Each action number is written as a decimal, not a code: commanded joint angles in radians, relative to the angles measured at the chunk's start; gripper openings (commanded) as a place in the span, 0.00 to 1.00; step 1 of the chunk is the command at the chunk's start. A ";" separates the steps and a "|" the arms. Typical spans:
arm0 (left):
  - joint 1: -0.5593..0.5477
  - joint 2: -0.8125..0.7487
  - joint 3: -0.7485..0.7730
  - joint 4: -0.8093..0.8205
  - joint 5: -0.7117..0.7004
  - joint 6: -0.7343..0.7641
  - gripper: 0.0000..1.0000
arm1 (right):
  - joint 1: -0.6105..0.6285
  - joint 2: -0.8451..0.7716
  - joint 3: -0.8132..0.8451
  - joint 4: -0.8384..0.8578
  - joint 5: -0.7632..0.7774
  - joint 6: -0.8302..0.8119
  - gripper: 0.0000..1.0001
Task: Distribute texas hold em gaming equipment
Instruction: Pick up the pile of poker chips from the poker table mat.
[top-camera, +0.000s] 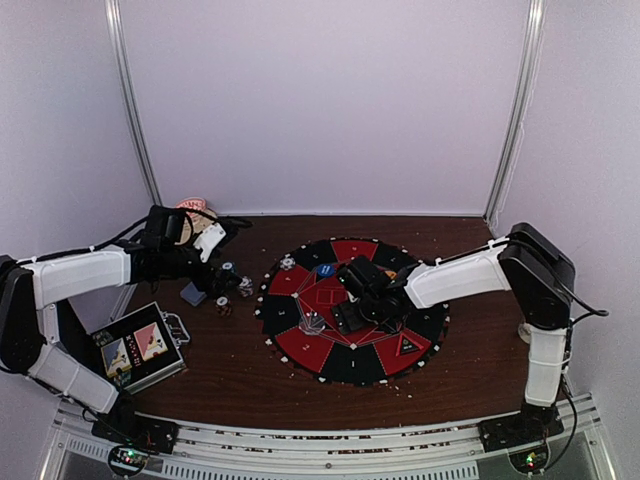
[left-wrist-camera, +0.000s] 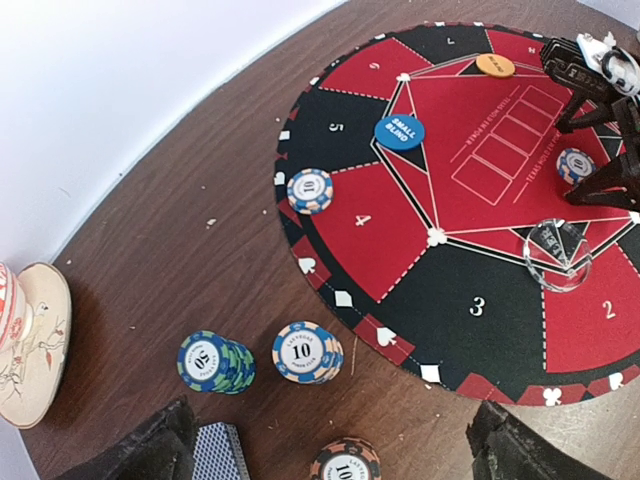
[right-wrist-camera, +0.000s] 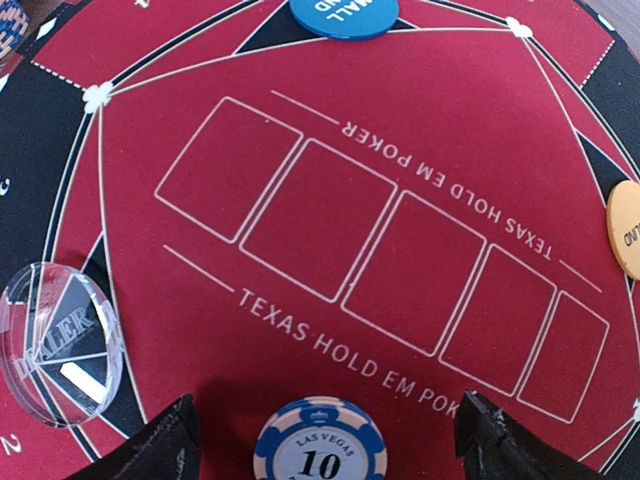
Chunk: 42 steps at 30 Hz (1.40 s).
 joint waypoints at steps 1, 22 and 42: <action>0.002 -0.048 -0.054 0.132 -0.019 -0.016 0.98 | 0.014 0.023 0.020 -0.010 -0.003 -0.014 0.87; 0.002 -0.097 -0.113 0.227 -0.057 -0.034 0.98 | 0.020 0.017 -0.018 -0.011 -0.007 0.033 0.76; 0.002 -0.114 -0.131 0.251 -0.083 -0.034 0.98 | 0.020 -0.029 -0.096 0.024 -0.011 0.067 0.69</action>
